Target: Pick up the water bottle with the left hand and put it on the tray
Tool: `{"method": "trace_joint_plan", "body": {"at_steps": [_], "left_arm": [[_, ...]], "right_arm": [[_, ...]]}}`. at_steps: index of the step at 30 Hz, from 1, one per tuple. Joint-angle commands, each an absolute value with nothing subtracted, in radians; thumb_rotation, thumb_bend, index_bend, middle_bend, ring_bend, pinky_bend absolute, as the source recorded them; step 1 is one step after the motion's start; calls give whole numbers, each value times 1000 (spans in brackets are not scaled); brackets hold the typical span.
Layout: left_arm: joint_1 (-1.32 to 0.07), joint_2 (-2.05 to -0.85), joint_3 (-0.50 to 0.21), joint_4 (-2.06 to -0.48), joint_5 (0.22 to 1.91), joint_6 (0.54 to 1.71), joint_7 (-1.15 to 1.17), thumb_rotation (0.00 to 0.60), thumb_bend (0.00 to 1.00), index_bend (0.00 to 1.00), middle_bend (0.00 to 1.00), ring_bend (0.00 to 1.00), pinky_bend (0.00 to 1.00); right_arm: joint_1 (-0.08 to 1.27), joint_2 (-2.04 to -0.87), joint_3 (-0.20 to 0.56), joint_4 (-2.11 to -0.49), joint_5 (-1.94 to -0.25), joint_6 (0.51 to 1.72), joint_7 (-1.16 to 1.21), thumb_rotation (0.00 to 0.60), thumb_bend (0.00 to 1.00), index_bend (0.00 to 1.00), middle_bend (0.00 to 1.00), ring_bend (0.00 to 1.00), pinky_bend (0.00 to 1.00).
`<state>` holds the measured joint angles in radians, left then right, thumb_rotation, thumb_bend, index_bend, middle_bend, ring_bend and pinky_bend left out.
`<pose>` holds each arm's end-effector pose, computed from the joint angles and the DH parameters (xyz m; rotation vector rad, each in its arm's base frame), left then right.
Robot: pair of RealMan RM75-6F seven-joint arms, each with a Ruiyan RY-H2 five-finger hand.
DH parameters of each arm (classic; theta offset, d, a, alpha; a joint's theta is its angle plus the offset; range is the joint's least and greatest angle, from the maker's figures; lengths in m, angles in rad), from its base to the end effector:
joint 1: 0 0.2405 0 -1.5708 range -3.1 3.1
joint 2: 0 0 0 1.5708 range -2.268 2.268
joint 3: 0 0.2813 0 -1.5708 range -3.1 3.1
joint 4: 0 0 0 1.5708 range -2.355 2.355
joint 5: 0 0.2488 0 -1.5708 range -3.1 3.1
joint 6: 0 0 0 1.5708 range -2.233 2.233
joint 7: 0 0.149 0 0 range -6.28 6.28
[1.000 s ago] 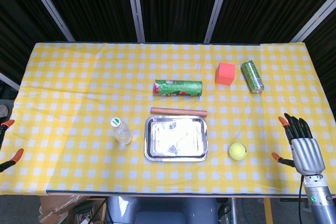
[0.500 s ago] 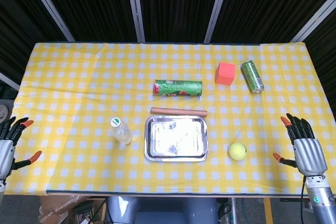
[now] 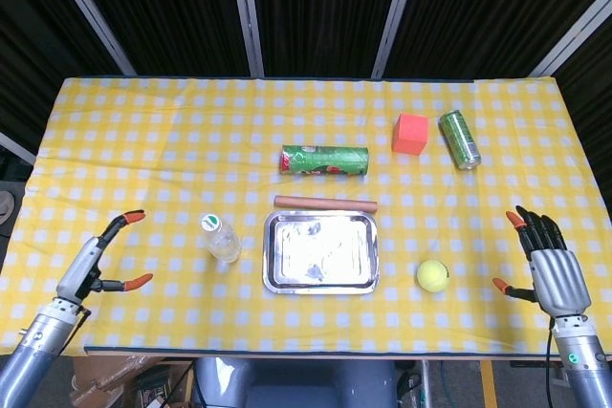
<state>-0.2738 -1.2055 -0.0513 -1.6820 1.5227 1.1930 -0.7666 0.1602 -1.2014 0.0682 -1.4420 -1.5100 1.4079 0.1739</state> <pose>-0.2885 0.2406 0.0556 -1.2475 -1.7902 -1.4335 -0.3654 -0.2260 0.1165 1.4190 -0.9681 0.9916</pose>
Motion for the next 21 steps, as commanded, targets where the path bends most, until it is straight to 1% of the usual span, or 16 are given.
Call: {"method": "trace_joint_plan", "body": {"at_steps": [1,9,16,21], "left_arm": [[-340,-1318,-91,-1661,1448,1123,-631,600,183,148,48,0,3],[-385,-1463,-118,-1569,1361,1070,-549,600,171,118,23,0,0],[-420,-1555,-119,-1498,1332,1020,-517,600,170,118,23,0,0],[-442,-1598,-120,-1462,1325,983,-533,600,170,118,23,0,0]], "right_arm": [[160,-1198,67,-1442,-1509,1405,183,600,50,10,0,0,0],[161,-1193,69,-1437,-1505,1402,209,600,50,10,0,0,0],[162,-1192,68,-1439,-1505,1398,211,600,49,9,0,0,0],[162,-1190,68,-1441,-1504,1399,214,600,49,9,0,0,0]]}}
